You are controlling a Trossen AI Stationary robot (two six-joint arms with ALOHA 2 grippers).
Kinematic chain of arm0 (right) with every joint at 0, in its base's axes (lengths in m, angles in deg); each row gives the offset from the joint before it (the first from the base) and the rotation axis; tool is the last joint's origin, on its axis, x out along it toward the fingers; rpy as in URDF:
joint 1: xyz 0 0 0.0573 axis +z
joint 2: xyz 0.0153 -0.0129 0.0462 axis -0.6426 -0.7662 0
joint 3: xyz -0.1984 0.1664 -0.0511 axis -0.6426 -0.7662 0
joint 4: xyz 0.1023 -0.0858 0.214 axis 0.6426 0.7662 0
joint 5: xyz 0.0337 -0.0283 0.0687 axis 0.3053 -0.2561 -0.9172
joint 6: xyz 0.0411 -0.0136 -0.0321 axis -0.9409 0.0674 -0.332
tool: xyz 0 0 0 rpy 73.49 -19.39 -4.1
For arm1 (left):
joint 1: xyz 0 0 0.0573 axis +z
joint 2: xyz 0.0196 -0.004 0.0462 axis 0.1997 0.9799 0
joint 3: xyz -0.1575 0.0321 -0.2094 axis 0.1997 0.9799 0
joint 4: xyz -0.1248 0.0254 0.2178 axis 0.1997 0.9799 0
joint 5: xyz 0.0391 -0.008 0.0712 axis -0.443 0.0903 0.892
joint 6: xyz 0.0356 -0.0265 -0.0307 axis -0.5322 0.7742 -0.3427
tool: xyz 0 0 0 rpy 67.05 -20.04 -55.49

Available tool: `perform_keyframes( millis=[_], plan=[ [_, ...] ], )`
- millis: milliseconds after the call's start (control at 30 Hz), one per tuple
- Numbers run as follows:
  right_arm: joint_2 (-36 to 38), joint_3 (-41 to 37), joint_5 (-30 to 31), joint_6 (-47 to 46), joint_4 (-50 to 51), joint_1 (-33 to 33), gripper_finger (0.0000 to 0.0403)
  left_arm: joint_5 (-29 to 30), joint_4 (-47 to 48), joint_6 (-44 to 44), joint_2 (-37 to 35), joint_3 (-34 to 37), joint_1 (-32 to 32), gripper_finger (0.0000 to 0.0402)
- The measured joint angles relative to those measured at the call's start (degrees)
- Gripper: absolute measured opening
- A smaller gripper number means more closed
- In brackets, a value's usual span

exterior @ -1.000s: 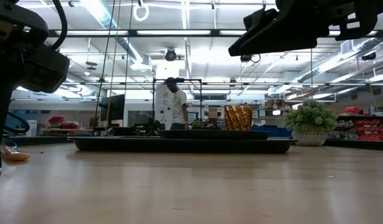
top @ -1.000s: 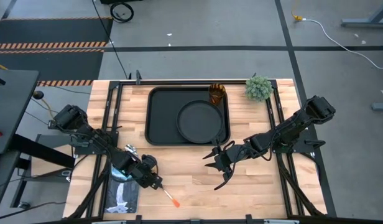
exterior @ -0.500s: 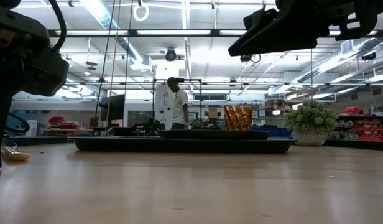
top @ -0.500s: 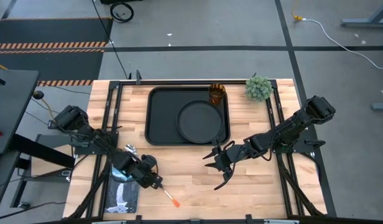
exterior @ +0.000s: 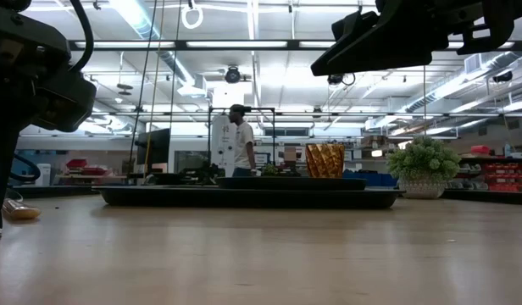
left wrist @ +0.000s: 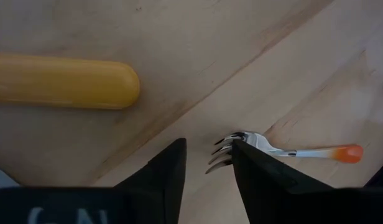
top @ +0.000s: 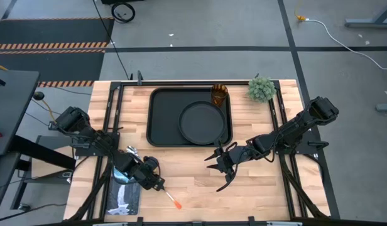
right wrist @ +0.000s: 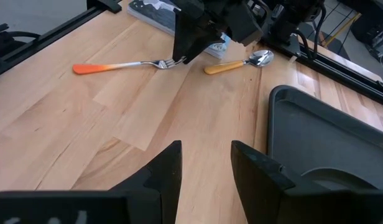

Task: Pick and place plate/cup/fork/spoon on tray
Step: Put the orange fork on the black tray to the left of the black plate

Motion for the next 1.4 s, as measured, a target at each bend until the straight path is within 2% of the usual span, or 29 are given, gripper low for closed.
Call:
perform_keyframes(
  millis=[467, 733, 900, 1000, 1133, 1400],
  plan=[
    [0.0, 0.0, 0.0, 0.0, -0.02, -0.02, 0.0145, 0.12, -0.47, -0.14, 0.09, 0.04, 0.0, 0.0042],
    [0.0, 0.0, 0.0, 0.0, -0.02, -0.02, 0.0145, 0.94, -0.42, 0.29, 0.07, 0.02, 0.0, 0.0025],
    [0.0, 0.0, 0.0, 0.02, -0.02, -0.01, 0.0145, 0.68, 0.09, -3.35, -2.14, 0.07, 1.85, 0.0017],
    [0.0, 0.0, 0.0, 0.66, -0.02, -0.03, 0.0145, 0.43, 1.04, -7.6, -4.99, 0.11, 4.72, 0.0015],
    [0.0, 0.0, 0.0, 1.85, -0.12, -0.76, 0.0145, -3.18, 6.28, -14.83, -9.01, 0.11, 10.94, 0.0013],
    [0.0, 0.0, 0.02, 3.43, -0.54, -3.54, 0.0145, -12.61, 10.07, -37.04, -15.88, 0.17, 29.61, 0.0012]
  ],
)
